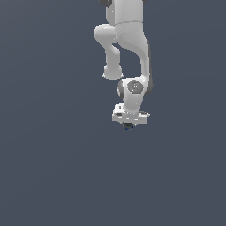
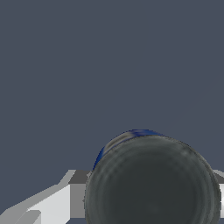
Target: Pick up the object and move it to a goal position.
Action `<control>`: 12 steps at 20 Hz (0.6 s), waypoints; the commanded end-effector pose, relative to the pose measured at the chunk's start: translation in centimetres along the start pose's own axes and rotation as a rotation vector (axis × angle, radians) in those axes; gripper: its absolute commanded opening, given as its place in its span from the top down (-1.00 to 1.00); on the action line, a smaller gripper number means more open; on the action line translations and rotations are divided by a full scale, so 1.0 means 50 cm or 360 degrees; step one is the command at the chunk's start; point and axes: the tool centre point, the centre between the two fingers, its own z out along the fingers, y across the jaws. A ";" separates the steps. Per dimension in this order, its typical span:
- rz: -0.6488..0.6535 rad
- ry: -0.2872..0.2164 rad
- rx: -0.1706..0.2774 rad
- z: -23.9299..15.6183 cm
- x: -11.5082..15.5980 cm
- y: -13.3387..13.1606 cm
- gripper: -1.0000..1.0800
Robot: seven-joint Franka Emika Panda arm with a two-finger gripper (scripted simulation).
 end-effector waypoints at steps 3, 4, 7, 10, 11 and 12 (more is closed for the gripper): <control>0.0000 0.0000 0.0000 -0.009 0.002 -0.001 1.00; 0.0000 0.0000 0.0000 -0.014 0.004 -0.001 1.00; 0.0000 0.0000 0.0000 -0.035 0.009 -0.003 1.00; 0.0000 0.0000 0.0000 -0.067 0.017 -0.006 1.00; 0.0000 0.0000 0.0000 -0.079 0.020 -0.008 1.00; 0.0000 0.0000 0.0000 -0.092 0.024 -0.009 1.00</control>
